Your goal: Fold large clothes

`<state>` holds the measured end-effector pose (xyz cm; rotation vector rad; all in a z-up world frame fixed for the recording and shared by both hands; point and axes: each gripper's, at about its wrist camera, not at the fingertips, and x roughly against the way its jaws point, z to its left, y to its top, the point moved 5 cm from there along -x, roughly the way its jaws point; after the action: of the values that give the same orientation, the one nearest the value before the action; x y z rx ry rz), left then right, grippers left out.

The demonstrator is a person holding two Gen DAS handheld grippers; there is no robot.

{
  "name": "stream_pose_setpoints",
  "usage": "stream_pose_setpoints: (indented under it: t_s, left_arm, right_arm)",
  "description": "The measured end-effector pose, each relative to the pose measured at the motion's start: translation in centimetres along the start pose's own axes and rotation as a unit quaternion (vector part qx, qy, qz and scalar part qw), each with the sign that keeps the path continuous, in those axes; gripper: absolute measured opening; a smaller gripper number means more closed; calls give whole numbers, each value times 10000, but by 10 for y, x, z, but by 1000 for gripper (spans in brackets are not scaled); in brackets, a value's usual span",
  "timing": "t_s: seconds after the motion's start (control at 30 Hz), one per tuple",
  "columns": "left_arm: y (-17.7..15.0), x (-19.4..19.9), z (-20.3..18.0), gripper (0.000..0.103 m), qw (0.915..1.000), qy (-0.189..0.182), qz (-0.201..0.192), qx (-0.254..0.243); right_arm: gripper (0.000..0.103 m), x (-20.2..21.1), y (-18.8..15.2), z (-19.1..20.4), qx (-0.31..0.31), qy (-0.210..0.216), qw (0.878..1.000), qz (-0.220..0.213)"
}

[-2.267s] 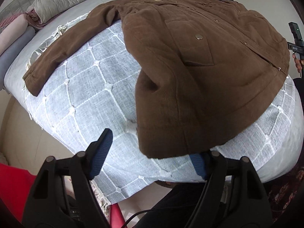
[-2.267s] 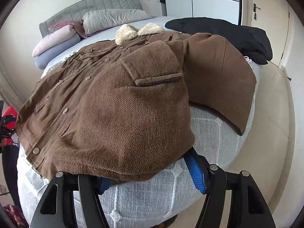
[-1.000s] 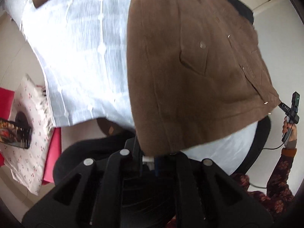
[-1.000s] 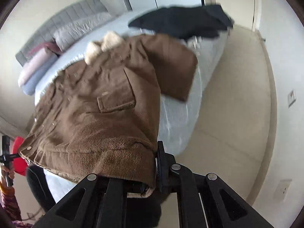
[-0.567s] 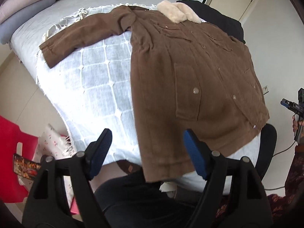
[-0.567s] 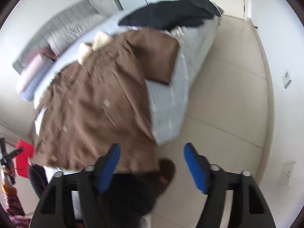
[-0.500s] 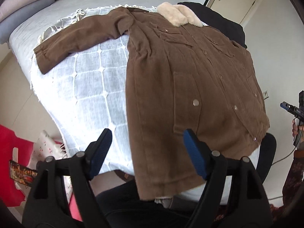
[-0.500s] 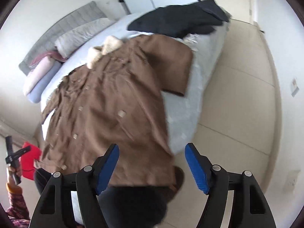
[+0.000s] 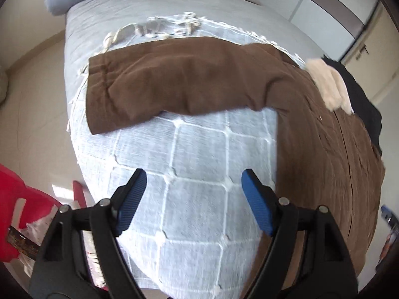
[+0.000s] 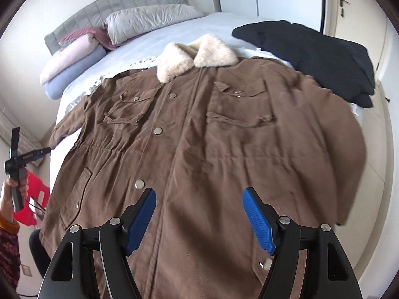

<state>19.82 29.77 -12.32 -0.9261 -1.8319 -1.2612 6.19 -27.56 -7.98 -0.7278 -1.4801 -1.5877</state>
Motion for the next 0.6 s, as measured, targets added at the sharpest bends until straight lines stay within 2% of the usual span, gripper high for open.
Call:
stream_pose_setpoints:
  t_s: [0.07, 0.13, 0.17, 0.23, 0.33, 0.37, 0.43, 0.47, 0.5, 0.53, 0.57, 0.6]
  left_arm:
    - [12, -22, 29, 79, 9976, -217, 50, 654]
    - [18, -44, 53, 76, 9907, -475, 72, 1273]
    - [22, -48, 60, 76, 9869, -640, -79, 1479]
    - [33, -46, 65, 76, 9826, -753, -365, 1661]
    - [47, -53, 72, 75, 9764, -641, -505, 1998]
    - [50, -56, 76, 70, 9734, -577, -536, 2152]
    - [58, -57, 82, 49, 9695, -232, -668, 2346]
    - [62, -59, 83, 18, 9697, -3, -663, 2350]
    - [70, -63, 81, 7, 9735, 41, -608, 2204]
    - [78, -60, 79, 7, 9766, 259, -588, 2055]
    - [86, -49, 77, 7, 9772, 453, -761, 1927]
    - [96, -30, 75, 7, 9761, 589, -1097, 1780]
  right_arm:
    - [73, -20, 4, 9, 94, 59, 9999, 124]
    - [73, -42, 9, 19, 174, 80, 9995, 266]
    - [73, -50, 11, 22, 205, 79, 9992, 333]
    - [73, -66, 11, 29, 249, 96, 9986, 457]
    - [73, -84, 9, 34, 277, 100, 9976, 622]
    - [73, -88, 9, 35, 279, 72, 9975, 643]
    - [73, -96, 8, 37, 251, 32, 9975, 653]
    - [73, -98, 8, 37, 220, 21, 9975, 665]
    - [73, -100, 7, 38, 194, -1, 9975, 677]
    - [73, -100, 7, 38, 186, -9, 9975, 675]
    - [73, -100, 8, 38, 189, -3, 9976, 668]
    - [73, -98, 9, 38, 194, 13, 9977, 652]
